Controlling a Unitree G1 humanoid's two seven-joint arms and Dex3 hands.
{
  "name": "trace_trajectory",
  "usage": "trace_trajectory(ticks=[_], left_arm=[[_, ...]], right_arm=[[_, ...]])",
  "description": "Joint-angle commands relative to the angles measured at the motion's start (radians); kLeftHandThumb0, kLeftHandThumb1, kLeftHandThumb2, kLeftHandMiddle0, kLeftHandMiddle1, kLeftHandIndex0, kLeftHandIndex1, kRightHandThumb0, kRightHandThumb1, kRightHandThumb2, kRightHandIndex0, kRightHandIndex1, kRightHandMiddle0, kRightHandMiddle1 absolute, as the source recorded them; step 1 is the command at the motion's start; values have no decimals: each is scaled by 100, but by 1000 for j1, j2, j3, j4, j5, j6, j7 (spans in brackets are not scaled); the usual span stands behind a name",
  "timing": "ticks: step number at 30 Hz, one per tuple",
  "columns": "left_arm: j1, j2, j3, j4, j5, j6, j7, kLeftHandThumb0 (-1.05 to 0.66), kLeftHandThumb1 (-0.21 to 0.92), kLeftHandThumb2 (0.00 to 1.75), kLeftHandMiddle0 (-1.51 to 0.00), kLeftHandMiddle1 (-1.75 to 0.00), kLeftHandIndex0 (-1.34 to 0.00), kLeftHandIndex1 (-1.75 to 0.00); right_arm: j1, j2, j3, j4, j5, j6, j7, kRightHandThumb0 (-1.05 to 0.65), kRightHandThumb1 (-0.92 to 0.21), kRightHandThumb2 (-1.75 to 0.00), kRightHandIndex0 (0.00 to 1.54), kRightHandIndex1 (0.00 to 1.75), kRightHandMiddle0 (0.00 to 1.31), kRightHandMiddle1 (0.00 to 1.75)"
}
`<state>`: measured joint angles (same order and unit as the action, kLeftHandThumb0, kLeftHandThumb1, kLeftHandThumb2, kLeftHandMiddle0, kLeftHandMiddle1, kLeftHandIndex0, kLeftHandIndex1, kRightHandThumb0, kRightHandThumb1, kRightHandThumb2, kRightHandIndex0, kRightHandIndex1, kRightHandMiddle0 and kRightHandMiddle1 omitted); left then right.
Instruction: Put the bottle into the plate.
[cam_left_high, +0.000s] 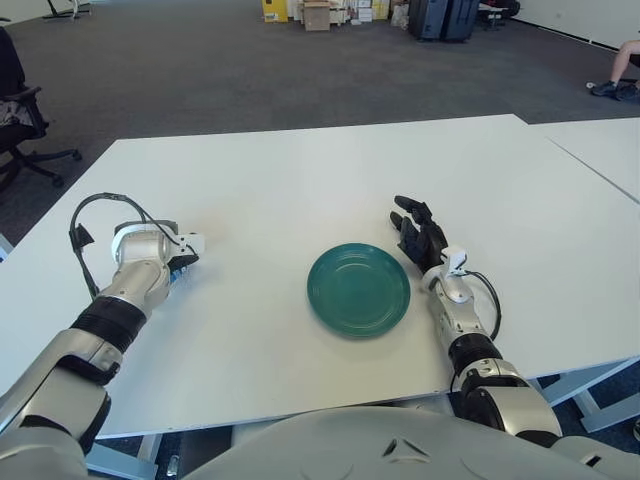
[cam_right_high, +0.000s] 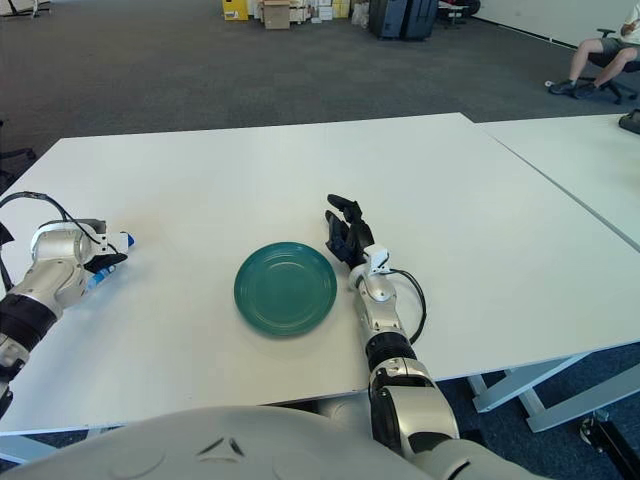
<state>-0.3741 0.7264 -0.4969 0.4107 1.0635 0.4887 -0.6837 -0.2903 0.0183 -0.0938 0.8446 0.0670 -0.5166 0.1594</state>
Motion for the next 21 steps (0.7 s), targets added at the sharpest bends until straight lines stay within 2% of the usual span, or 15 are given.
trace_trajectory(ticks=[1,7,12,14,21], left_arm=[[-21,-3,-44,51,16,-16,-55,-104,92,63,-129,-175,-101,-175],[-65,-23,-79,150,31,-22,-45,-102,92,54,-129,-175,-104,-175],[-107,-42,-122,224,44,-45,-60,-100,92,47,-128,-175,-100,-175],[-117,-49,-135,238,49,-51,-63,-98,92,43,-127,-175,-94,-175],[-122,-81,-169,295,47,-70,-39,-99,92,39,-125,-175,-88,-175]], right_arm=[[8,-8,-9,19,13,23,5,-59,-92,-78,34,0,0,83],[8,-9,-14,22,13,12,8,-59,-92,-79,34,0,0,84],[7,-6,-20,21,14,10,7,-58,-92,-79,34,1,0,85],[7,-5,-22,21,16,9,8,-58,-92,-79,35,1,0,85],[11,-5,-22,16,17,5,16,-58,-92,-79,36,1,0,85]])
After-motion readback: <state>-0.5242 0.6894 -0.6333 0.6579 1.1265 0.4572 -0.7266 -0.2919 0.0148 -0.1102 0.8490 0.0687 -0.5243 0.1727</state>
